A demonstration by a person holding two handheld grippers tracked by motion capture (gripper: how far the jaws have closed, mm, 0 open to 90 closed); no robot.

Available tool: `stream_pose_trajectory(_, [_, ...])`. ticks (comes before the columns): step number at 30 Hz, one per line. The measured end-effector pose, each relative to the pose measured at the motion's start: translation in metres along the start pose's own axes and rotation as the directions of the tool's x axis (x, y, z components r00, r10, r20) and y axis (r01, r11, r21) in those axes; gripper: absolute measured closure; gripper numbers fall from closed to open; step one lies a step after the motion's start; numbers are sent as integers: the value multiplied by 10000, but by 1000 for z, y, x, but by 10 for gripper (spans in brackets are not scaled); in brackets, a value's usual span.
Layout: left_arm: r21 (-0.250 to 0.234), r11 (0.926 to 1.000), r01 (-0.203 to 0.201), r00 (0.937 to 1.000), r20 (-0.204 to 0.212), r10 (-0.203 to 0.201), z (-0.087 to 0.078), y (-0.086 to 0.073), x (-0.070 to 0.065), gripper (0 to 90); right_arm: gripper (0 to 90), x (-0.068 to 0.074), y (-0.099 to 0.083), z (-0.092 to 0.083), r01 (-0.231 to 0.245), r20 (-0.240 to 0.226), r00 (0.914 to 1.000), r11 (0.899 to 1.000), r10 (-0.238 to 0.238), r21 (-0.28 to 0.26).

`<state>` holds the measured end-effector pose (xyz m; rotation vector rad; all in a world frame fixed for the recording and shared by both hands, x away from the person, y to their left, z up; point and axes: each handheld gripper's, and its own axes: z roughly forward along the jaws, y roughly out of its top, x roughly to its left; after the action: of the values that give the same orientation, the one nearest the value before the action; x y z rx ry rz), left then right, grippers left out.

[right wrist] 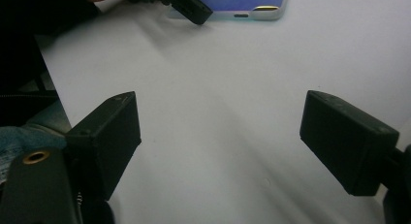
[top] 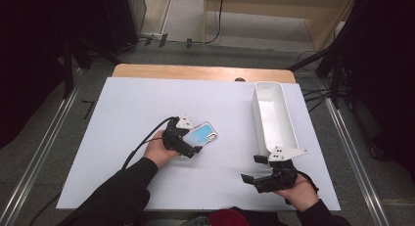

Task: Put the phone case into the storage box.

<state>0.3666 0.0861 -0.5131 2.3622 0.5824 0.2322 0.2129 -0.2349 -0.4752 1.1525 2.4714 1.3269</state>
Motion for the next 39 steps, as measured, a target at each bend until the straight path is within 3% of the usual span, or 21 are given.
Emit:
stream_pose_trajectory(11, [101,9999,-119,9998,-147,121,0,0,-2,4,132,1,0,0,-22,34,10000,10000,22,42])
stream_pose_trajectory(17, [-205,9998,77,9996,-288,-83,-4,-1,-2,144,132,1,0,0,-10,9,10000,10000,10,50])
stream_pose_trajectory(20, [-331,9993,164,9993,-322,-174,-4,-2,-3,160,132,1,0,0,19,8,10000,10000,-19,56])
stream_pose_trajectory(33, [130,9997,225,9989,-426,-219,-5,3,-3,167,132,3,0,-1,138,-65,9999,9998,-139,-157])
stream_pose_trajectory(37, [125,9990,439,9976,-533,-432,-8,3,1,167,132,4,0,0,133,-140,9998,9998,-135,-168])
stream_pose_trajectory(39, [-32,9966,828,9953,-494,-829,-10,3,4,167,132,4,0,0,123,-138,9998,9998,-125,-123])
